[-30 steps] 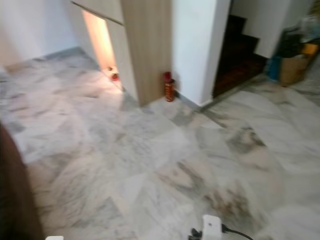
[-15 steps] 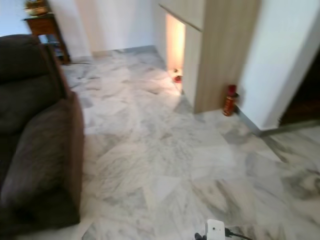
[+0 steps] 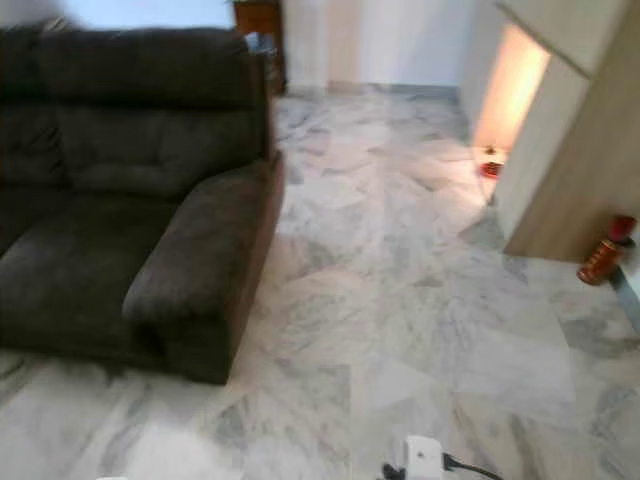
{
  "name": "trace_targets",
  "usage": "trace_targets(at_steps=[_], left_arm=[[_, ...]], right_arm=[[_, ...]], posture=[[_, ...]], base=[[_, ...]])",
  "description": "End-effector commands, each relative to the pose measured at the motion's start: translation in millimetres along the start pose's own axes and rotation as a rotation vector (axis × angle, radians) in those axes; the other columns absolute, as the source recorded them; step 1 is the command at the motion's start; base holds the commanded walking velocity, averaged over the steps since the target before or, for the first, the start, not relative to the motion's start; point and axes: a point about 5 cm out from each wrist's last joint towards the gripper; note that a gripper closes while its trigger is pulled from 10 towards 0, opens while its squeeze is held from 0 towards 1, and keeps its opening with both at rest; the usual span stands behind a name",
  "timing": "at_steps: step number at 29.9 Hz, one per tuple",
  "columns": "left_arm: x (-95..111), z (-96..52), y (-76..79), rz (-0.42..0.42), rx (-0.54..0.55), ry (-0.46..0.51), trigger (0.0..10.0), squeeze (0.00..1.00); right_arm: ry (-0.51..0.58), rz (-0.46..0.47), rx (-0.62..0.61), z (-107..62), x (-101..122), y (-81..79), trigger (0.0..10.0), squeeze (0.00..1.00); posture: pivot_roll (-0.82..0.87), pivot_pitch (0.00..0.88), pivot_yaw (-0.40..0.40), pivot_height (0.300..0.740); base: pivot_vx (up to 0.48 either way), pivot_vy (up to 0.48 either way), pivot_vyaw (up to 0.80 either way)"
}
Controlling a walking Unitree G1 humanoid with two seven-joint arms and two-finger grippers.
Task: Move the pillow to the sofa from floor
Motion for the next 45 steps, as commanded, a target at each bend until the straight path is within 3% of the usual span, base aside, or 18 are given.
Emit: trace_targets(at_steps=[1, 3, 12, 45], left_arm=[[-5.2, -1.0, -2.2, 0.005, 0.004, -0.021, 10.0, 0.0], [-5.3, -1.1, -2.8, 0.006, 0.005, -0.022, 10.0, 0.0], [-5.4, -1.2, -2.7, -0.012, -0.004, -0.018, 10.0, 0.0], [-1.7, 0.2, 4.0, -0.021, -0.017, -0.008, 10.0, 0.0]], right_arm=[[-0.029, 0.014, -0.027, -3.2, -7.4, 8.6, 10.0, 0.0], [-0.034, 0.065, -0.044, -3.3, -7.7, 10.4, 10.0, 0.0], [-0.026, 0.089, -0.055, -3.8, -7.1, 13.0, 10.0, 0.0], [-0.056, 0.085, -0.034, -3.8, -12.5, 7.7, 10.0, 0.0]], posture=[[0.02, 0.068, 0.018, 0.74], [0.03, 0.066, 0.019, 0.74], [0.02, 0.057, 0.023, 0.74], [0.03, 0.067, 0.02, 0.74]], base=[[0.0, 0.0, 0.52], [0.0, 0.0, 0.0], [0.0, 0.0, 0.0], [0.0, 0.446, 0.0]])
Point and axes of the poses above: a point about 5 cm out from each wrist's last joint towards the gripper, its own z axis pointing out of the wrist towards the gripper, its own x axis along the axis of the wrist's last joint, y = z × x, and after that the axes turned 8 degrees about -z, right-handed
